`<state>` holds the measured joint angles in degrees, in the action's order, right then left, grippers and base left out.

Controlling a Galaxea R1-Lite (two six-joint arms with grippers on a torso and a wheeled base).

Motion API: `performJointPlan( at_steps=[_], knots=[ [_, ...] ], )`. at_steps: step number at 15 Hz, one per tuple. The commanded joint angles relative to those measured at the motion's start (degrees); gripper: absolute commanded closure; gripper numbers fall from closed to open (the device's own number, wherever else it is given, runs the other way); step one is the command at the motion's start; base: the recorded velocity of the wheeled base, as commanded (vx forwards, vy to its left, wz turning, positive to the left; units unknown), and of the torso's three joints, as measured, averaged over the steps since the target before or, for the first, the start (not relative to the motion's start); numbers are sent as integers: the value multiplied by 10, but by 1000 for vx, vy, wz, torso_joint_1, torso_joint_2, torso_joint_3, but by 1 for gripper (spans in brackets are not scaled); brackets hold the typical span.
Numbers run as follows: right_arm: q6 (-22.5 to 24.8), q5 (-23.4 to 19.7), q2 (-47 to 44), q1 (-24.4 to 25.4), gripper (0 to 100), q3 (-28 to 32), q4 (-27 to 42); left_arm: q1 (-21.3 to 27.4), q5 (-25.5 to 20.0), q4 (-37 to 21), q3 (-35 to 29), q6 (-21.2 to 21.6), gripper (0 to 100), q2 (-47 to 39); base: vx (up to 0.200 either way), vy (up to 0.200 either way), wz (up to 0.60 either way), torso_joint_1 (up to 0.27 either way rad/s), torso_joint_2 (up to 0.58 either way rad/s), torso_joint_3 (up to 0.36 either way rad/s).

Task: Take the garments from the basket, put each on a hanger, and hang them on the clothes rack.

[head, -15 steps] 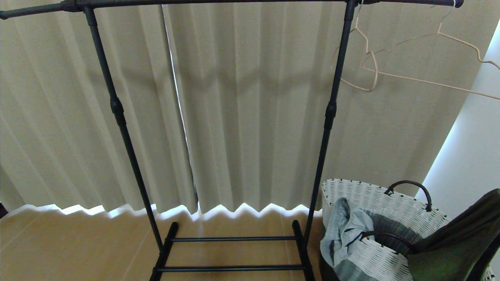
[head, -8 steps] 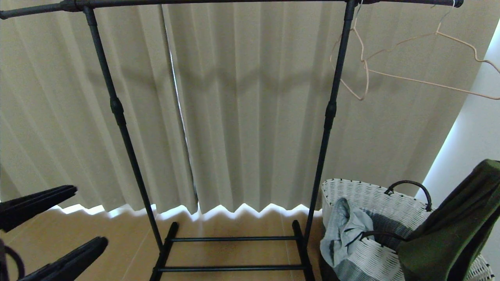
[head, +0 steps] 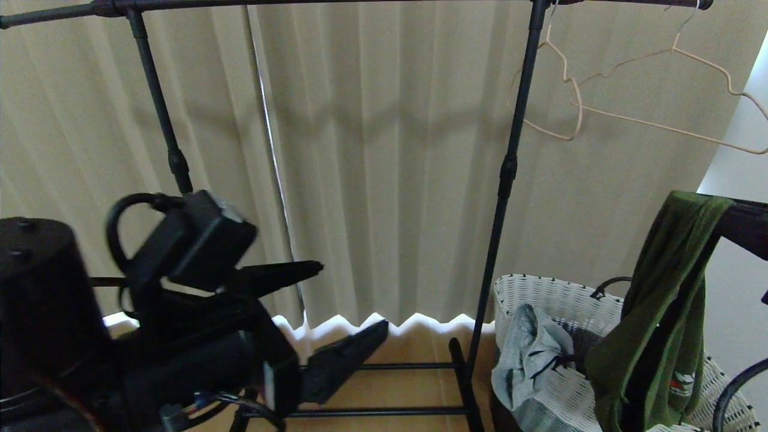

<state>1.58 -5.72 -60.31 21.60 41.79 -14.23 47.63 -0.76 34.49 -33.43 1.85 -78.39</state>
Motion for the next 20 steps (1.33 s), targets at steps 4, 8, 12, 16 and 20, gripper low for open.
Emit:
performJointPlan(
  at_steps=[4, 8, 12, 16, 20],
  knots=[
    [-2, 0, -46, 45, 100, 33, -1, 153, 79, 30, -135, -72, 0, -239, 0, 0, 0, 0, 0, 0],
    [-2, 0, -46, 52, 100, 38, -1, 186, 102, 31, -231, -90, 0, -331, 0, 0, 0, 0, 0, 0],
    [-4, -1, -42, 54, 100, 35, -1, 203, 187, 30, -312, -135, 0, -412, 0, 0, 0, 0, 0, 0],
    [-4, 0, -42, 63, 100, 37, -2, 195, 186, 30, -333, -135, 0, -436, 0, 0, 0, 0, 0, 0],
    [-3, 0, -36, 78, 100, 36, -1, 181, 187, 29, -350, -134, 0, -457, 0, 0, 0, 0, 0, 0]
  ],
)
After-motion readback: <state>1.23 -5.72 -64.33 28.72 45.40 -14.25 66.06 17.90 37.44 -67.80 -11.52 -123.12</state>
